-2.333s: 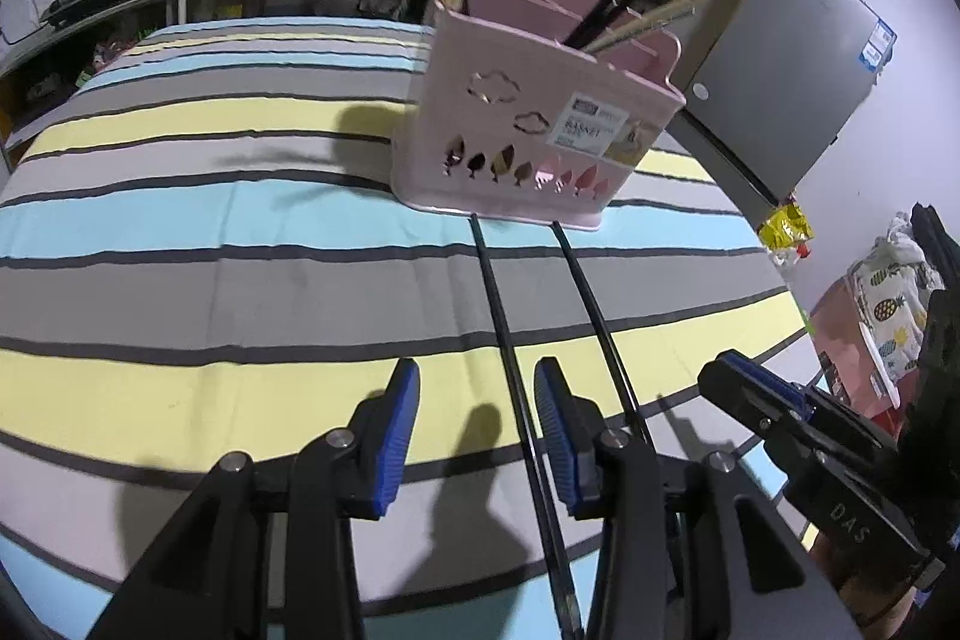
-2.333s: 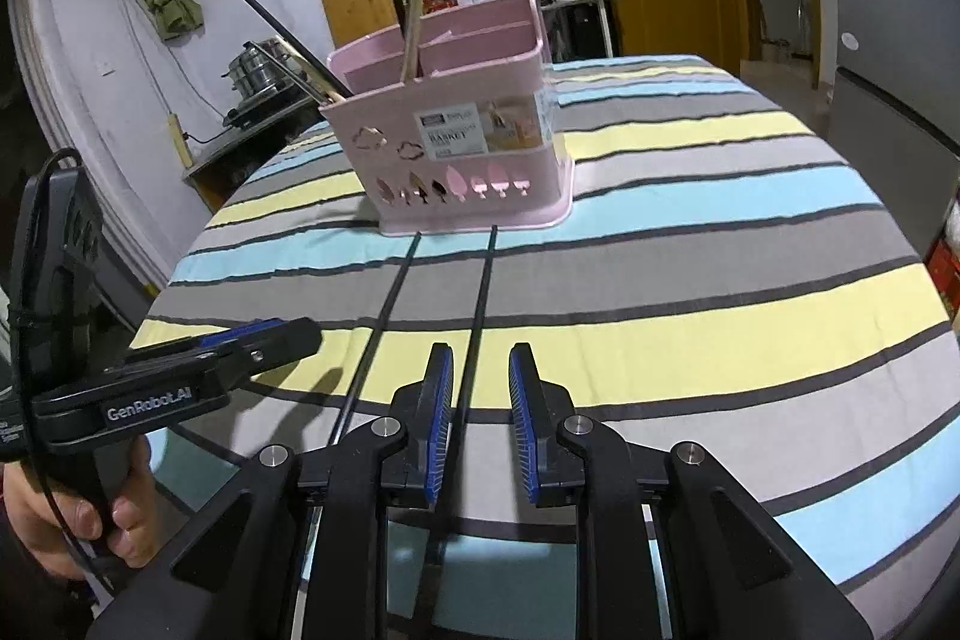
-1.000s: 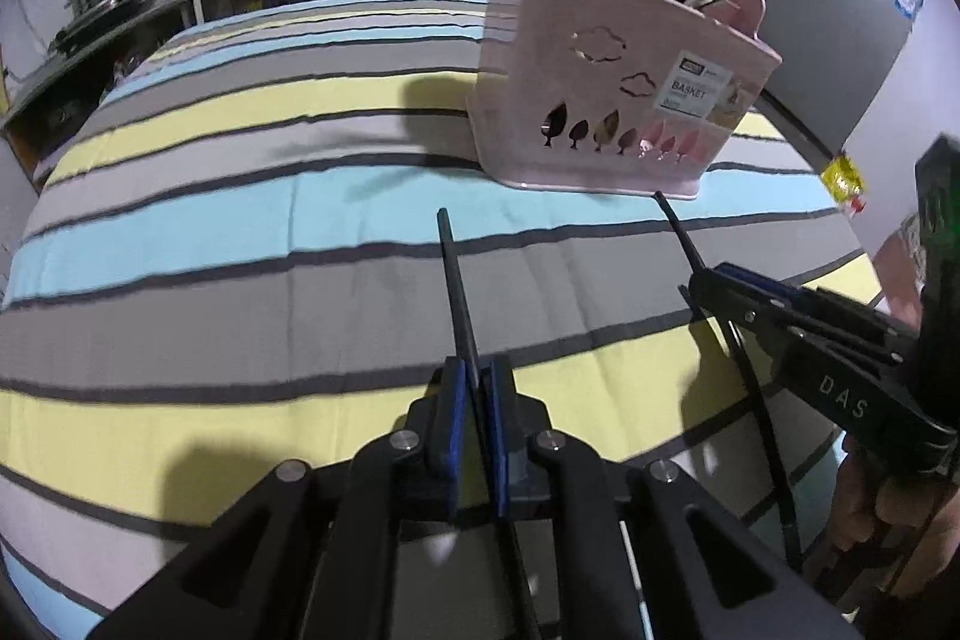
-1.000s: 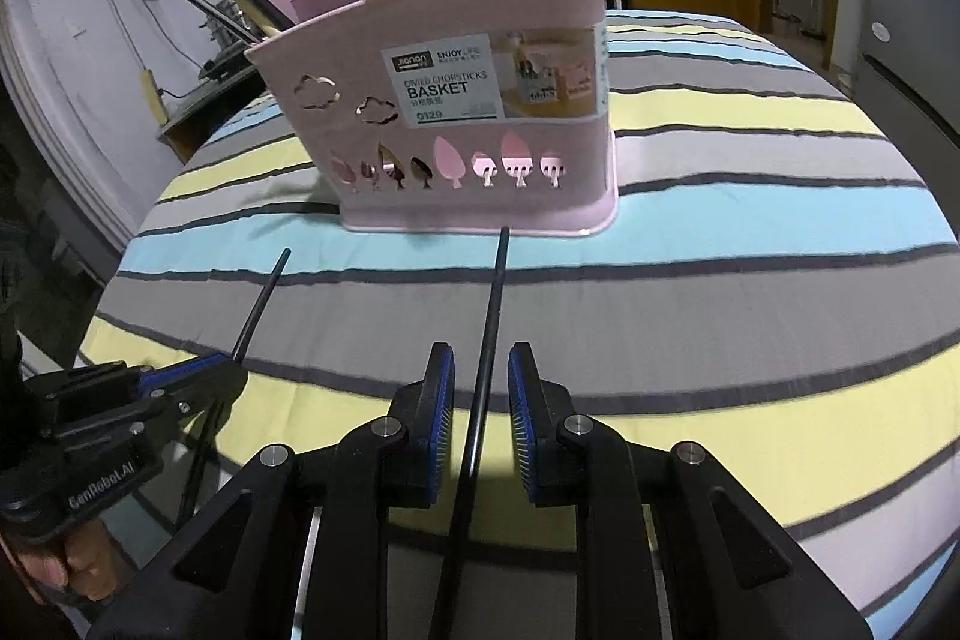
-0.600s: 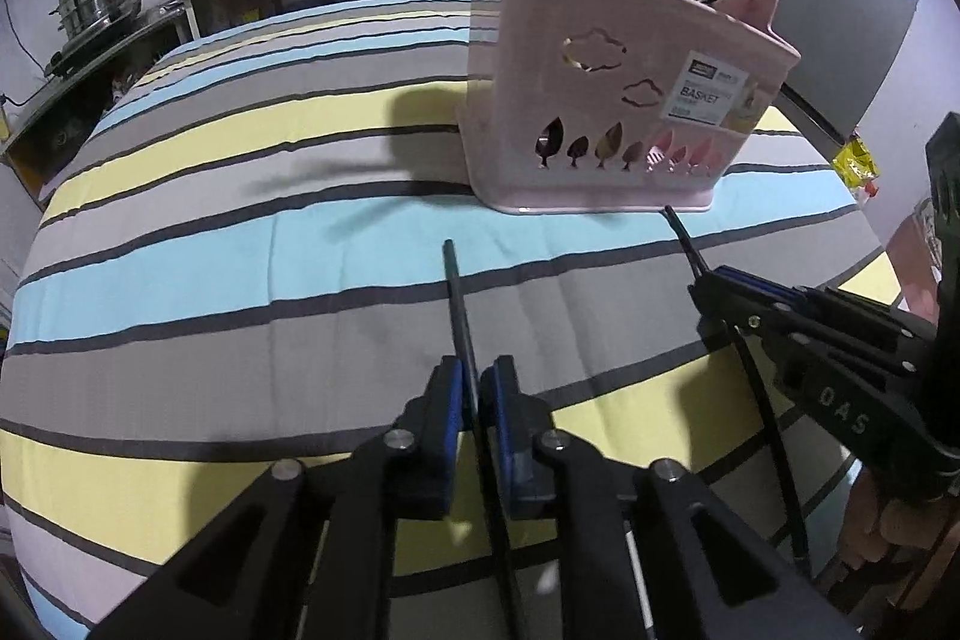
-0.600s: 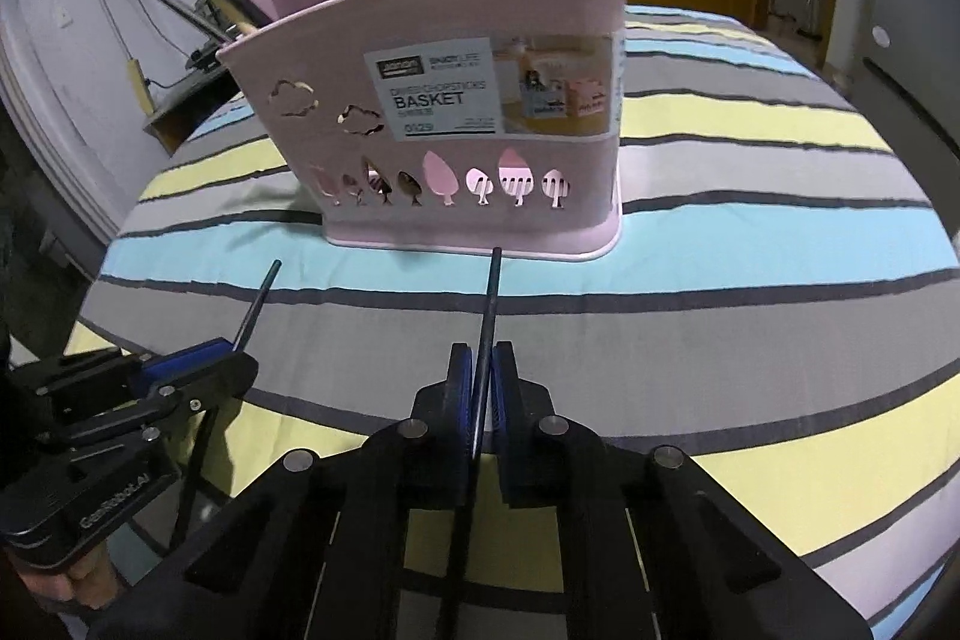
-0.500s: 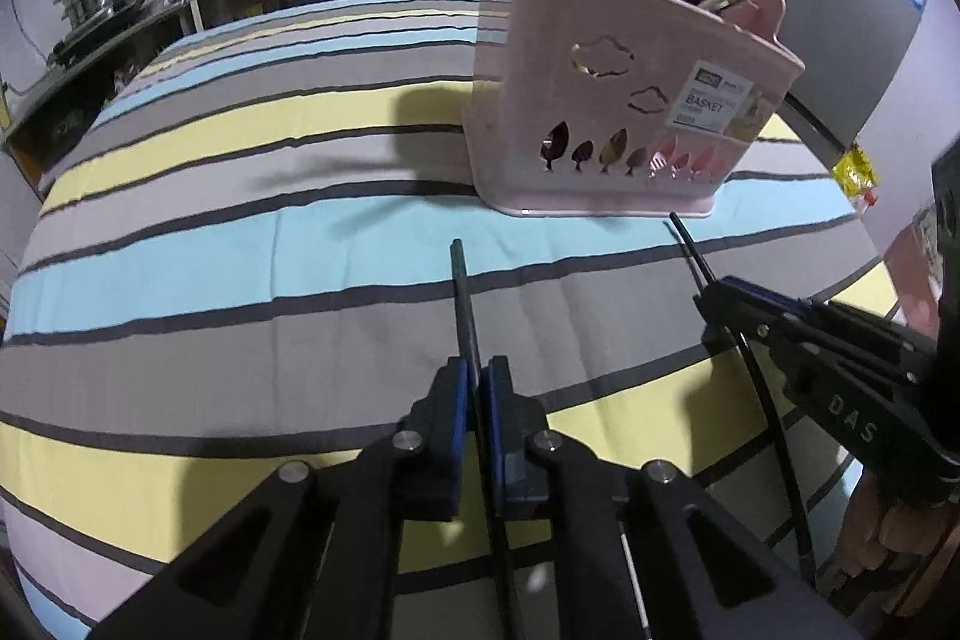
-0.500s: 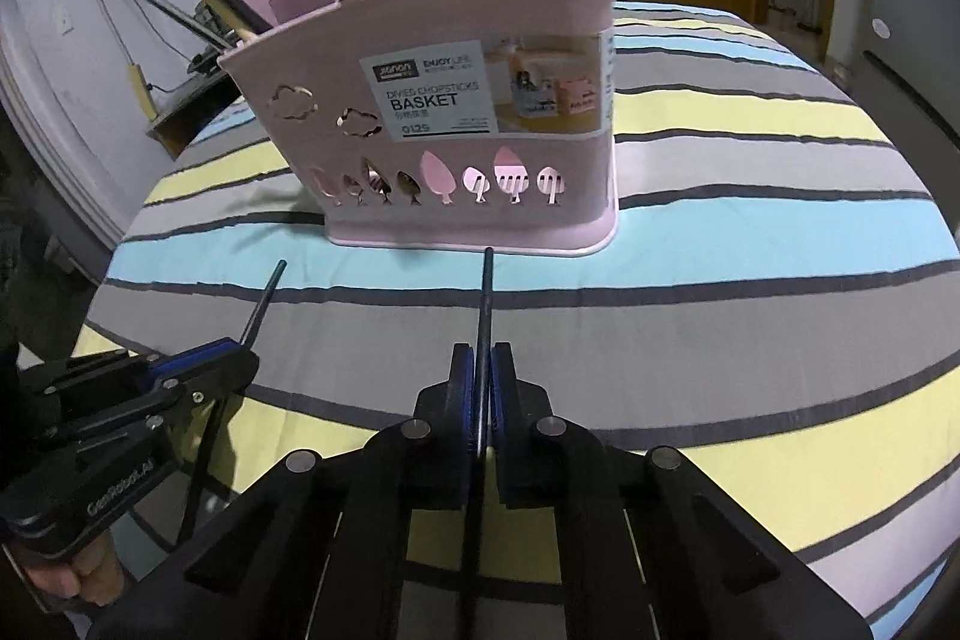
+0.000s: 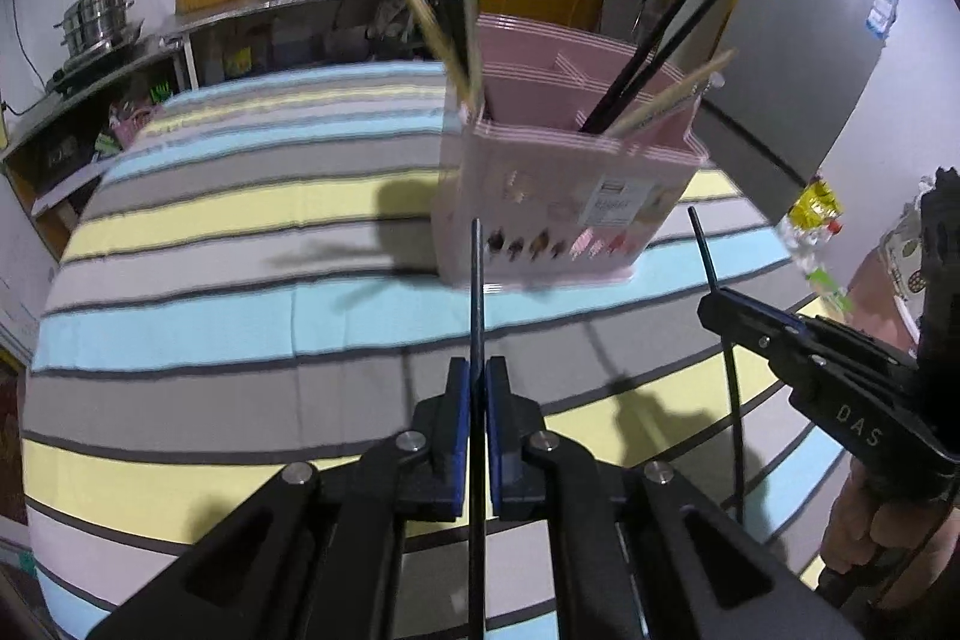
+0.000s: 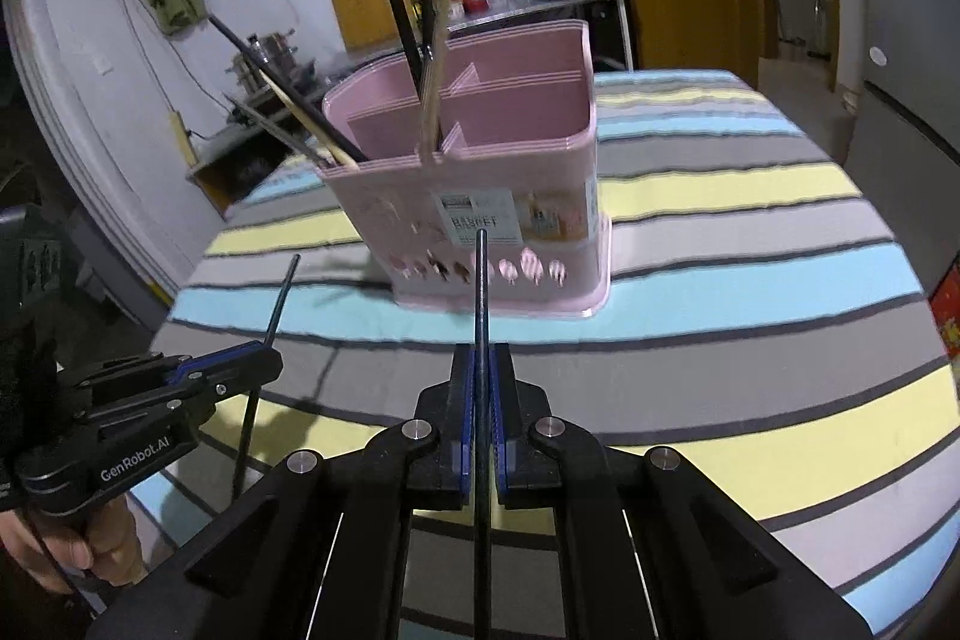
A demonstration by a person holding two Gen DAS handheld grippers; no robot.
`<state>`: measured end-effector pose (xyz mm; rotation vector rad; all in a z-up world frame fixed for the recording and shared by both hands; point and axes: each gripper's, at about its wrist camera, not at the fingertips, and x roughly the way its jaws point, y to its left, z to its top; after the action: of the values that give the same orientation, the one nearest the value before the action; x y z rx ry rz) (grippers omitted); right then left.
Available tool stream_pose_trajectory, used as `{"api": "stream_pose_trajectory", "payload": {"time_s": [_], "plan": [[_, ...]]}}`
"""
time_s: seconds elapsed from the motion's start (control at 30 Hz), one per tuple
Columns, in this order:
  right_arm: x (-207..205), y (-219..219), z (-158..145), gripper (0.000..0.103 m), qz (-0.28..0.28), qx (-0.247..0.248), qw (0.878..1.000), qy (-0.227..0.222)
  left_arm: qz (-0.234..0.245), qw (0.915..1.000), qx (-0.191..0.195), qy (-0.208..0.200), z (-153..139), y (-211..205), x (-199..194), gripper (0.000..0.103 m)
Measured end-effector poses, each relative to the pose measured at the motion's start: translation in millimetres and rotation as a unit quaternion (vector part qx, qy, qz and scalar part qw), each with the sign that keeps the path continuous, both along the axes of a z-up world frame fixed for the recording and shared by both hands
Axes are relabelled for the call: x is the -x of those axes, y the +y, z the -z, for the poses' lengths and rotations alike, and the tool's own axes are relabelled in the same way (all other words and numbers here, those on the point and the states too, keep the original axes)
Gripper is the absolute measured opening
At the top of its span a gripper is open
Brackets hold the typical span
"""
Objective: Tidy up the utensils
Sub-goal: 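Lift both held black chopsticks and carry them over the pink basket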
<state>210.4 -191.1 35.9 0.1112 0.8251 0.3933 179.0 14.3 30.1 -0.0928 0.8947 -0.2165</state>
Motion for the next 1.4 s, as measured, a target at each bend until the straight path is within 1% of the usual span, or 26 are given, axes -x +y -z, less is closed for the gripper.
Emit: {"api": "stream_pose_trajectory", "payload": {"time_s": [0.3, 0.47, 0.8, 1.2, 1.4], "plan": [[17, -1, -52, 0.005, -0.005, -0.006, 0.998, -0.061, 0.011, 0.9983, 0.007, -0.056, -55, -4, 8, 0.006], [26, 2, -72, 0.005, -0.005, -0.004, 0.996, -0.091, 0.014, 0.9968, 0.011, -0.078, -74, -4, 14, 0.006], [42, 1, -71, 0.005, -0.007, 0.000, 0.995, -0.095, 0.016, 0.9962, 0.016, -0.084, -76, -2, 34, 0.006], [61, -3, -74, 0.005, -0.009, 0.013, 0.996, -0.092, 0.027, 0.9965, 0.008, -0.079, -81, 0, 62, 0.006], [67, -1, -74, 0.005, -0.012, 0.019, 0.996, -0.092, 0.021, 0.9974, 0.023, -0.065, -80, 9, 69, 0.006]]}}
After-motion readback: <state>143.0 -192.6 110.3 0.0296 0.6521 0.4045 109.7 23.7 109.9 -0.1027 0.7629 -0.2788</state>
